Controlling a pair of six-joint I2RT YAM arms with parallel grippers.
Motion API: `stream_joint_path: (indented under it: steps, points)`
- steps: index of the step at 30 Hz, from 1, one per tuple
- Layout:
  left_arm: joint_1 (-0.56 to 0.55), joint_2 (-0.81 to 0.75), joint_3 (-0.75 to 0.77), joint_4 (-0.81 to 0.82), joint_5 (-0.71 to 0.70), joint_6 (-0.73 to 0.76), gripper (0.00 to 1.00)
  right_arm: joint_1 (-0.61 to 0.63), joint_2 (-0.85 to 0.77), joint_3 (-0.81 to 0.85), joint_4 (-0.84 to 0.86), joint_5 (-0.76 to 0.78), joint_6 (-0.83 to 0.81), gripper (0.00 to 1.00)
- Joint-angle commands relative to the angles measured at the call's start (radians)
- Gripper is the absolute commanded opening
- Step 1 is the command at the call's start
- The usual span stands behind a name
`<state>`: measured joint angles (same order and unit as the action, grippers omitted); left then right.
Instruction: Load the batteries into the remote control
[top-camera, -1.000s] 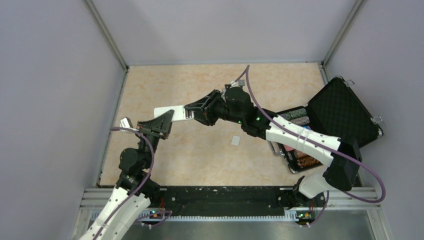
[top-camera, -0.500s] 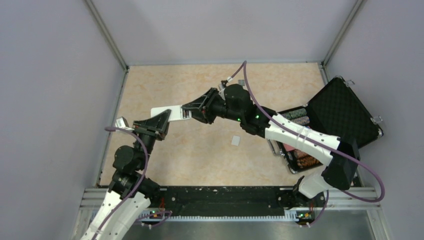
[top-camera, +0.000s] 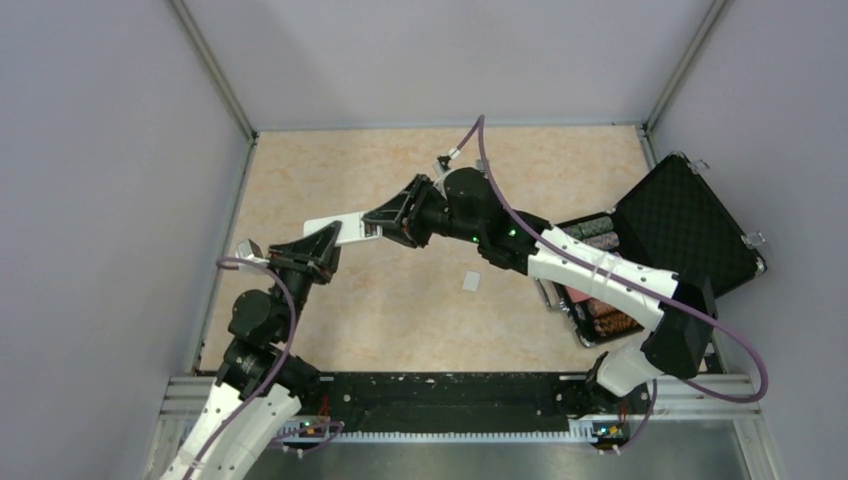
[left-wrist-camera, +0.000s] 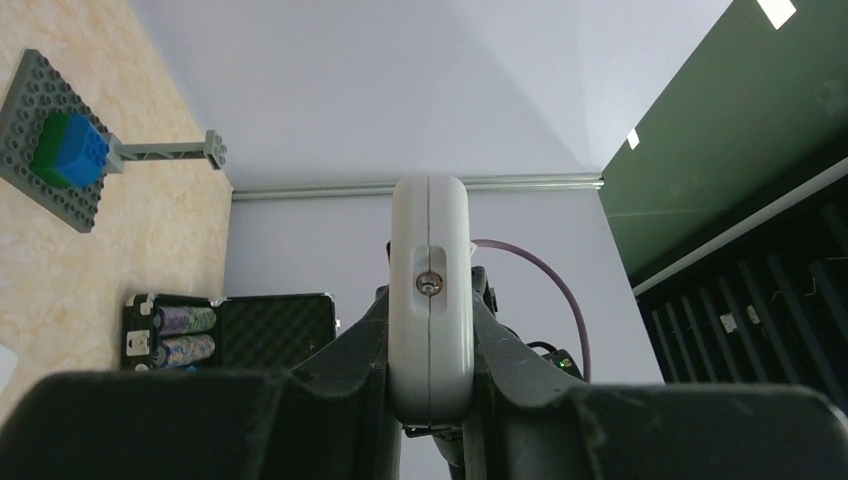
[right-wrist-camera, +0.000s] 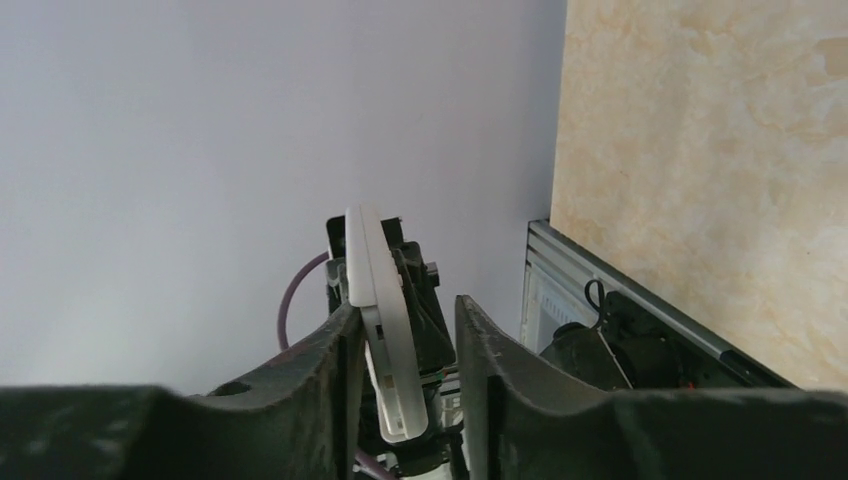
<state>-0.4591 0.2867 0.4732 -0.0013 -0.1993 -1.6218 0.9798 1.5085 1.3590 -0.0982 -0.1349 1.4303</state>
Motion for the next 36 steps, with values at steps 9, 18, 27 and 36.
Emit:
stream_joint_path:
  steps: [9, 18, 27, 36]
  points:
    - [0.000, -0.073, 0.178, -0.186, -0.011, 0.286, 0.00, -0.035, -0.053, 0.009, 0.045, -0.110, -0.055, 0.73]
    - [0.001, -0.179, 0.079, -0.194, 0.031, 0.412, 0.00, -0.085, -0.223, -0.138, 0.054, -0.125, -0.152, 0.79]
    - [0.000, -0.179, 0.070, -0.304, 0.076, 0.471, 0.00, -0.164, -0.303, -0.211, -0.479, 0.254, -0.547, 0.72]
    - [0.000, -0.171, 0.050, -0.335, 0.090, 0.471, 0.00, -0.164, -0.116, -0.231, -0.552, 0.378, -0.942, 0.71]
